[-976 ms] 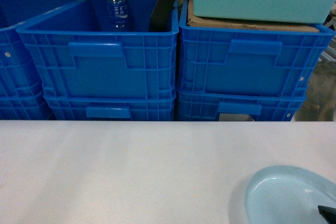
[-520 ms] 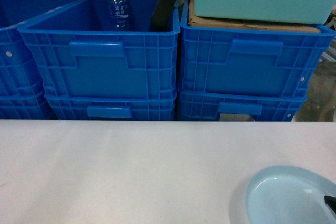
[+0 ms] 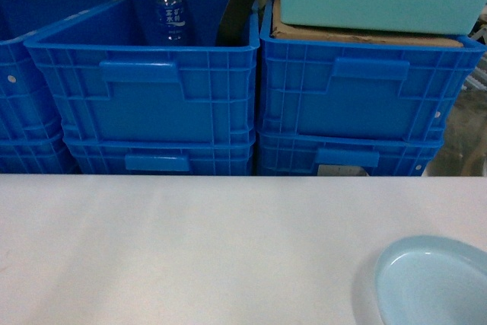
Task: Place blue tray on left shelf second layer neatly
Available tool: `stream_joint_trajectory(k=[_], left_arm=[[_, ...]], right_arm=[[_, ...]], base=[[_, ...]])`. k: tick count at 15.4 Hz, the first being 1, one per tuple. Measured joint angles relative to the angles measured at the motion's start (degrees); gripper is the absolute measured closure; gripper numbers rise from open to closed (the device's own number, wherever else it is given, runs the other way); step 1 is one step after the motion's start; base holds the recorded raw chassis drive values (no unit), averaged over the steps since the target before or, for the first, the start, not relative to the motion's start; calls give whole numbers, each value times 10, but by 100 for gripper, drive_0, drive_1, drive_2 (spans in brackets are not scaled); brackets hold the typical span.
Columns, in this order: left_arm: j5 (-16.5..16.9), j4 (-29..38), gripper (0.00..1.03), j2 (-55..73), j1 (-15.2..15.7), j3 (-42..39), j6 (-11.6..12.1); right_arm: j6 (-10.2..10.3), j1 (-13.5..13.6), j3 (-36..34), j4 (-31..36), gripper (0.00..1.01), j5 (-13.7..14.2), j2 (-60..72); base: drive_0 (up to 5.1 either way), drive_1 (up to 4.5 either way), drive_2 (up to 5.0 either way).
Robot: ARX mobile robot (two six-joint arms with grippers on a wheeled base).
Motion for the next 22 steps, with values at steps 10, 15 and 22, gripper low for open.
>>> stream_joint_trajectory(k=[10, 15, 22], left_arm=[[0, 0, 5, 0, 0, 0, 0], [0, 0, 5, 0, 0, 0, 0], [0, 0, 5, 0, 0, 0, 0]], right_arm=[[71, 91, -82, 12, 99, 2, -79], [31, 111, -115, 90, 99, 32, -145], [-13, 144, -143, 66, 99, 47, -390]], base=[[0, 0, 0], [0, 0, 0], [0, 0, 0]])
